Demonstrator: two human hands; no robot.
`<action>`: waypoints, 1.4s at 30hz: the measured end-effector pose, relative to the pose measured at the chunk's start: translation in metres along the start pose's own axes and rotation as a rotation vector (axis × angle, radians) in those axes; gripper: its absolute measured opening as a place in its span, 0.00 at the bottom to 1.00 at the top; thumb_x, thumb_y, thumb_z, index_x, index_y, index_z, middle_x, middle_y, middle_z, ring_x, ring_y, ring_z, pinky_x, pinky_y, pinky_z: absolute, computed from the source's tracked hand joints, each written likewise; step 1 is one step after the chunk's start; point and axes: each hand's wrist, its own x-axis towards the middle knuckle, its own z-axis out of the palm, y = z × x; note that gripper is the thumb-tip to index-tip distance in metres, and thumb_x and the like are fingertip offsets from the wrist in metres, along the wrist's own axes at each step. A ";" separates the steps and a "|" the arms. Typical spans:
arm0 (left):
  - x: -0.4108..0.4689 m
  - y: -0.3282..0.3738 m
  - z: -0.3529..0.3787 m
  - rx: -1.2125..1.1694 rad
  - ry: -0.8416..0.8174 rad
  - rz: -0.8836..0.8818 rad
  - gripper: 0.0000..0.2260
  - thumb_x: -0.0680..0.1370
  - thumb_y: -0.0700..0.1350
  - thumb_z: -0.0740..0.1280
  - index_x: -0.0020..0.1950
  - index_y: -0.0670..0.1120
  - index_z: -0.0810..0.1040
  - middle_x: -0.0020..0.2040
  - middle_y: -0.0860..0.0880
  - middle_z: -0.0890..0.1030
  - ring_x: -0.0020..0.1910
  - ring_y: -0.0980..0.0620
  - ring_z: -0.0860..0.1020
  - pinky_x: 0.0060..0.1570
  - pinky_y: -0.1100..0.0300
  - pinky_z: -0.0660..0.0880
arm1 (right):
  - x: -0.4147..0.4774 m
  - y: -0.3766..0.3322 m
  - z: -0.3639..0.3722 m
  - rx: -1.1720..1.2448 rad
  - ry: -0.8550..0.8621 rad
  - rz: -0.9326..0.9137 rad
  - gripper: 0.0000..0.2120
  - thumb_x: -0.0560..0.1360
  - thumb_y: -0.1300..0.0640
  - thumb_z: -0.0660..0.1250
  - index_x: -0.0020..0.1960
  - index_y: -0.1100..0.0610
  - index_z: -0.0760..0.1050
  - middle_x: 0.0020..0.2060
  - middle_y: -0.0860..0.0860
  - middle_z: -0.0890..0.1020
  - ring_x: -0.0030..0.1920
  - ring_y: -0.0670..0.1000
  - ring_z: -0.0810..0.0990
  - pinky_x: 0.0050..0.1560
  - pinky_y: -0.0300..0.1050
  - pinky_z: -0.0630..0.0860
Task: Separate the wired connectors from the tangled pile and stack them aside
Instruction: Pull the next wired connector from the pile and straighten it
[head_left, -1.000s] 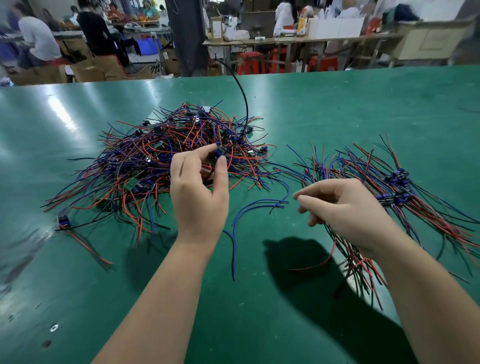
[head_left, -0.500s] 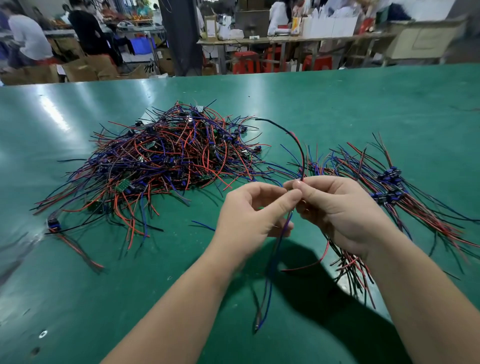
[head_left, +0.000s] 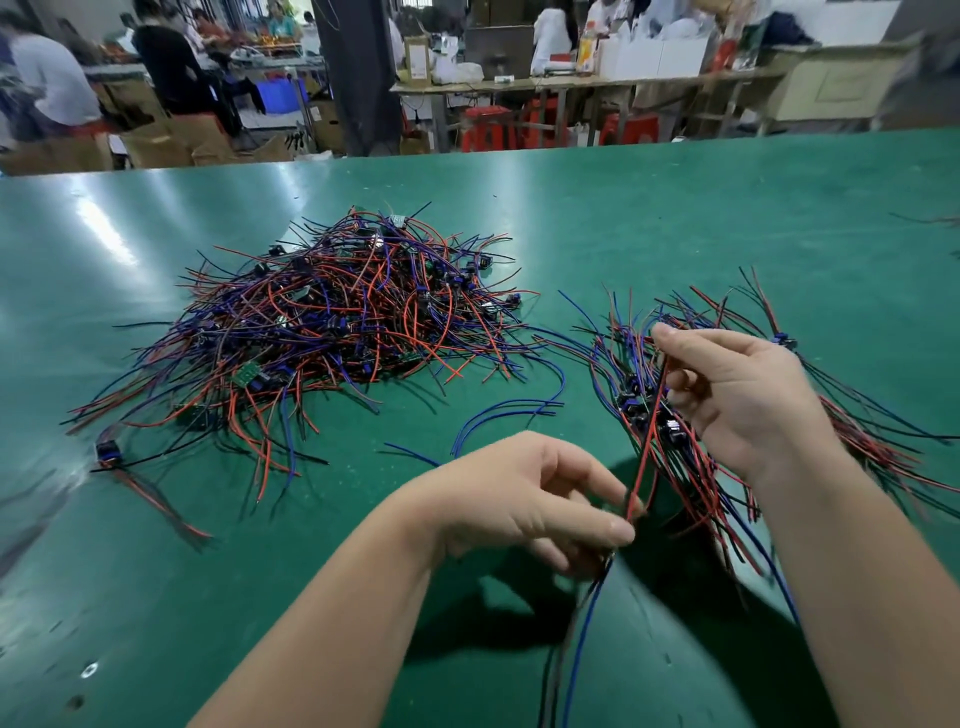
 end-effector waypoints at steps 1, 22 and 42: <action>-0.002 -0.001 -0.002 0.038 -0.059 -0.009 0.08 0.74 0.39 0.72 0.49 0.51 0.81 0.34 0.53 0.82 0.33 0.57 0.79 0.36 0.64 0.78 | 0.001 0.000 -0.001 0.004 0.021 -0.003 0.09 0.69 0.62 0.73 0.34 0.57 0.74 0.21 0.47 0.76 0.20 0.42 0.71 0.21 0.31 0.68; 0.012 0.008 -0.003 -0.688 0.558 0.271 0.13 0.57 0.52 0.74 0.38 0.50 0.80 0.36 0.57 0.81 0.31 0.62 0.78 0.29 0.66 0.75 | -0.015 0.026 0.028 0.074 -0.355 0.047 0.03 0.60 0.57 0.71 0.33 0.55 0.83 0.27 0.50 0.81 0.26 0.44 0.76 0.30 0.33 0.73; 0.016 -0.005 -0.018 -0.267 0.743 0.296 0.10 0.74 0.52 0.71 0.40 0.46 0.81 0.35 0.50 0.84 0.29 0.56 0.80 0.28 0.62 0.76 | -0.010 0.006 0.012 0.079 -0.389 0.166 0.05 0.63 0.60 0.70 0.38 0.60 0.76 0.25 0.50 0.76 0.22 0.42 0.70 0.18 0.29 0.63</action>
